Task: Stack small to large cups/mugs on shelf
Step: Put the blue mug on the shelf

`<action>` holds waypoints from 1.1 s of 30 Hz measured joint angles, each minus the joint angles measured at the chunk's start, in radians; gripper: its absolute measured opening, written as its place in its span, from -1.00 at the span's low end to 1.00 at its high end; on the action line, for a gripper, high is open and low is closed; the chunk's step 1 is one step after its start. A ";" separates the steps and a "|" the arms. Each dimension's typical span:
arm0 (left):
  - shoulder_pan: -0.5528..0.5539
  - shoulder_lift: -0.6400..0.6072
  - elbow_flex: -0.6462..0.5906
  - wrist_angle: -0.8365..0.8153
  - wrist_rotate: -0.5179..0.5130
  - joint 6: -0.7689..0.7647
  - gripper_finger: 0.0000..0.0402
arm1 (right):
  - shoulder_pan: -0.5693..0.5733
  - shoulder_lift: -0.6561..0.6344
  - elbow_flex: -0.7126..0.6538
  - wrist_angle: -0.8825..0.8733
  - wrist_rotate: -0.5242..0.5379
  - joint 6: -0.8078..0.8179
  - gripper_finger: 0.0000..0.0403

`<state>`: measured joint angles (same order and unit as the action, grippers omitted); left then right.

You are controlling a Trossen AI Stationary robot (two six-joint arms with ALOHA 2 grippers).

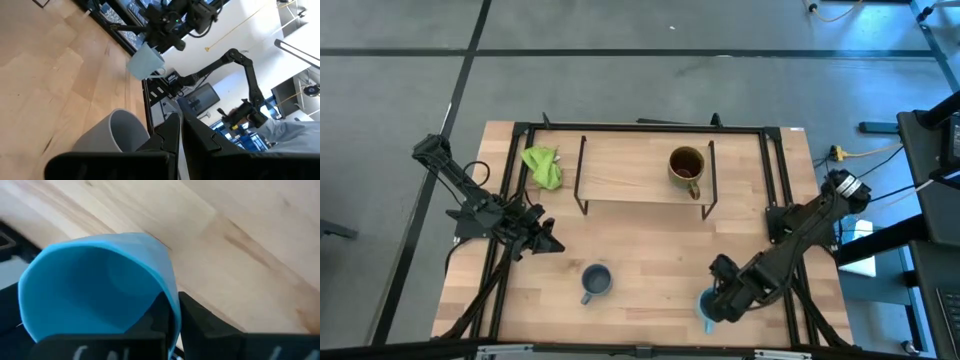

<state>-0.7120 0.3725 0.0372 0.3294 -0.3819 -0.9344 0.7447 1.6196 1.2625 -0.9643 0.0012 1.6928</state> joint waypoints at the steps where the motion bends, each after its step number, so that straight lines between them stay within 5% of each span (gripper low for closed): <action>1: 0.000 0.000 0.000 0.000 -0.004 0.000 -0.93 | -0.013 0.000 0.014 0.000 0.005 -0.021 -0.83; 19: 0.000 0.000 0.000 0.000 -0.050 0.001 -0.93 | -0.305 0.000 0.282 -0.005 0.087 -0.580 -0.84; 33: 0.000 0.000 0.000 0.000 -0.063 0.001 -0.93 | -0.350 0.132 0.298 -0.013 -0.029 -0.713 -0.86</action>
<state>-0.7120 0.3725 0.0372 0.3298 -0.4454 -0.9337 0.3946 1.7512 1.5604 -0.9774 -0.0280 0.9798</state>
